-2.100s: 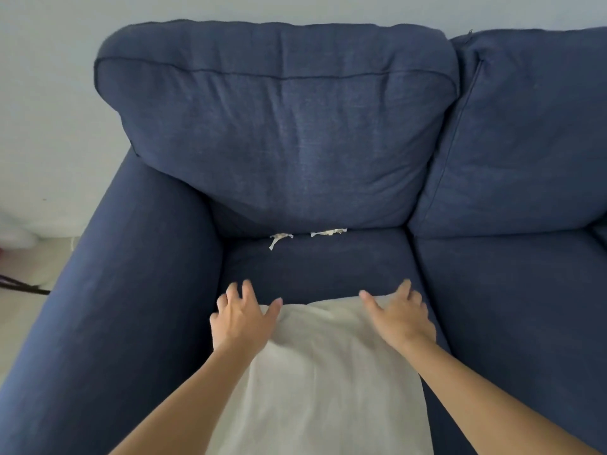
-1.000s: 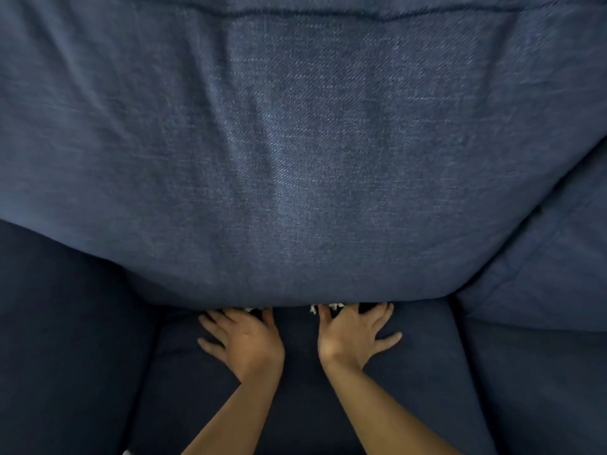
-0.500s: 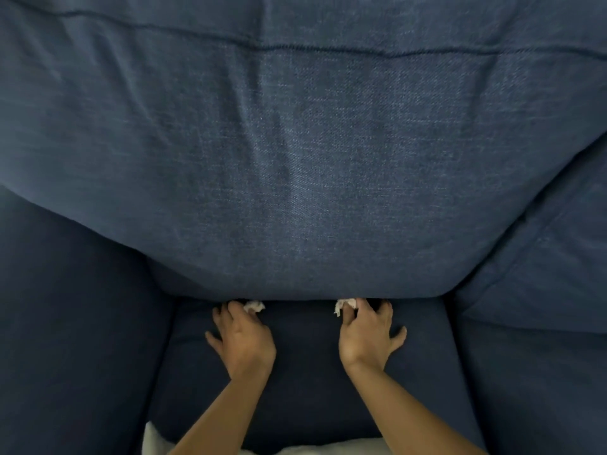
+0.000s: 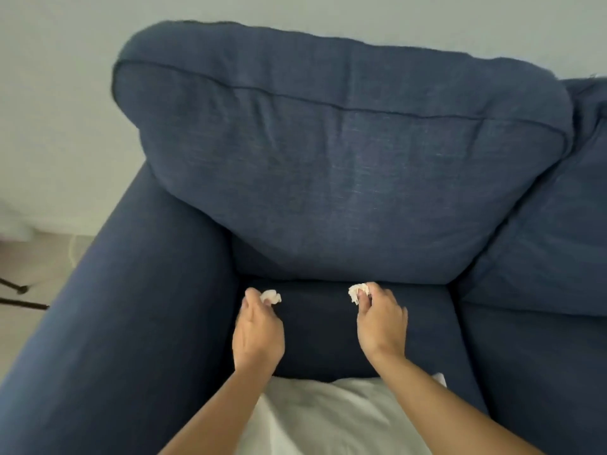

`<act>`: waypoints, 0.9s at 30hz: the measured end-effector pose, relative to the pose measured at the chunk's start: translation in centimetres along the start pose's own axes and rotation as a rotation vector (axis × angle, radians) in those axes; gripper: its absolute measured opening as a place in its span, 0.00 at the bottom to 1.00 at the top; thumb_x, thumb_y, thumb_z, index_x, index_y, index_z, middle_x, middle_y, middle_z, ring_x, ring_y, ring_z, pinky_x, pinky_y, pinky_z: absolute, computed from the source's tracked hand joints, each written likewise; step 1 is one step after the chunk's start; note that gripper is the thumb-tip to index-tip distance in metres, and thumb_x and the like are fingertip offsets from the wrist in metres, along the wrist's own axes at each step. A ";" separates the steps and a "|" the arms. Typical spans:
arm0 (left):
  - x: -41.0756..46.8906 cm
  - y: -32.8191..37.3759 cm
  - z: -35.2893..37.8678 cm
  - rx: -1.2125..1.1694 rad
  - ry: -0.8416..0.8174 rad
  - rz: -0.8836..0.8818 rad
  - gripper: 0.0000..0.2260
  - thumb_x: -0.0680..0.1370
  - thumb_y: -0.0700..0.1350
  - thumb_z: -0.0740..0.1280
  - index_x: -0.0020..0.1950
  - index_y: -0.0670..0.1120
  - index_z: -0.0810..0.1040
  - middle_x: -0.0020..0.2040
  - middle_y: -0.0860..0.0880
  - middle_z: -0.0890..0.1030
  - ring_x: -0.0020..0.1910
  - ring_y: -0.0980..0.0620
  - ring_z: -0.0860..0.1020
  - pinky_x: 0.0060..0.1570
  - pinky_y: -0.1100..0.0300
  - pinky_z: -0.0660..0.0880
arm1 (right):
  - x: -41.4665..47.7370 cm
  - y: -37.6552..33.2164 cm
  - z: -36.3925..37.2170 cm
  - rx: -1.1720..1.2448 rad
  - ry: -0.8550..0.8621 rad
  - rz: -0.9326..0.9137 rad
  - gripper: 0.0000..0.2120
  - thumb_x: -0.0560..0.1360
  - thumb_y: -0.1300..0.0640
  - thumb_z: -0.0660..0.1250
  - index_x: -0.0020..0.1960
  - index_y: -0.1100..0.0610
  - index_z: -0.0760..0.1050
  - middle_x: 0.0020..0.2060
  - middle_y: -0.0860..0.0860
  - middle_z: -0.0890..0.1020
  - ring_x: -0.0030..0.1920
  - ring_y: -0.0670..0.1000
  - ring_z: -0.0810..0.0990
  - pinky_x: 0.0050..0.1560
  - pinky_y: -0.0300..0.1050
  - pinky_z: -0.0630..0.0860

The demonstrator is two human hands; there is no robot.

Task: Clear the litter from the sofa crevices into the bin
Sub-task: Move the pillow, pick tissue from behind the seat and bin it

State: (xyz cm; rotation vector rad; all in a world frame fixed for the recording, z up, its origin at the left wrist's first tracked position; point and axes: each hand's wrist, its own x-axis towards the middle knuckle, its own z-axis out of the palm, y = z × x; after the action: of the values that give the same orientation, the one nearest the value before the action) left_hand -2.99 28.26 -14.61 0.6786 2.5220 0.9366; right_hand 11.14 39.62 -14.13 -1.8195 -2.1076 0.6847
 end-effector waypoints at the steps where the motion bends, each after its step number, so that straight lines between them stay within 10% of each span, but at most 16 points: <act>1: -0.4 0.2 -1.9 -0.019 0.006 0.028 0.06 0.83 0.43 0.52 0.46 0.46 0.64 0.42 0.49 0.73 0.36 0.48 0.73 0.33 0.53 0.68 | -0.9 -1.4 -0.4 0.011 0.004 -0.026 0.09 0.83 0.55 0.57 0.54 0.52 0.77 0.50 0.51 0.80 0.41 0.50 0.72 0.66 0.62 0.67; 16: -5.4 -16.0 -36.4 -0.075 0.341 -0.073 0.08 0.83 0.45 0.53 0.45 0.44 0.63 0.45 0.45 0.72 0.42 0.43 0.69 0.40 0.51 0.64 | -24.9 -30.4 2.1 0.235 -0.269 -0.471 0.12 0.82 0.55 0.55 0.45 0.49 0.75 0.43 0.43 0.80 0.45 0.50 0.78 0.47 0.52 0.77; 27: -18.3 -42.0 -42.9 0.070 0.310 -0.523 0.08 0.80 0.44 0.61 0.50 0.49 0.80 0.41 0.47 0.82 0.39 0.46 0.80 0.43 0.50 0.80 | -47.9 -34.3 17.4 -0.131 -0.756 -0.724 0.10 0.78 0.58 0.62 0.44 0.57 0.81 0.40 0.52 0.85 0.41 0.54 0.80 0.37 0.46 0.73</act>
State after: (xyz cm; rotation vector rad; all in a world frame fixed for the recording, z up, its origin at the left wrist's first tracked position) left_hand -21.78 -31.36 -9.57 -0.1320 2.7939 0.8073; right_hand -18.42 -13.66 -6.49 -0.7223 -3.0623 1.1381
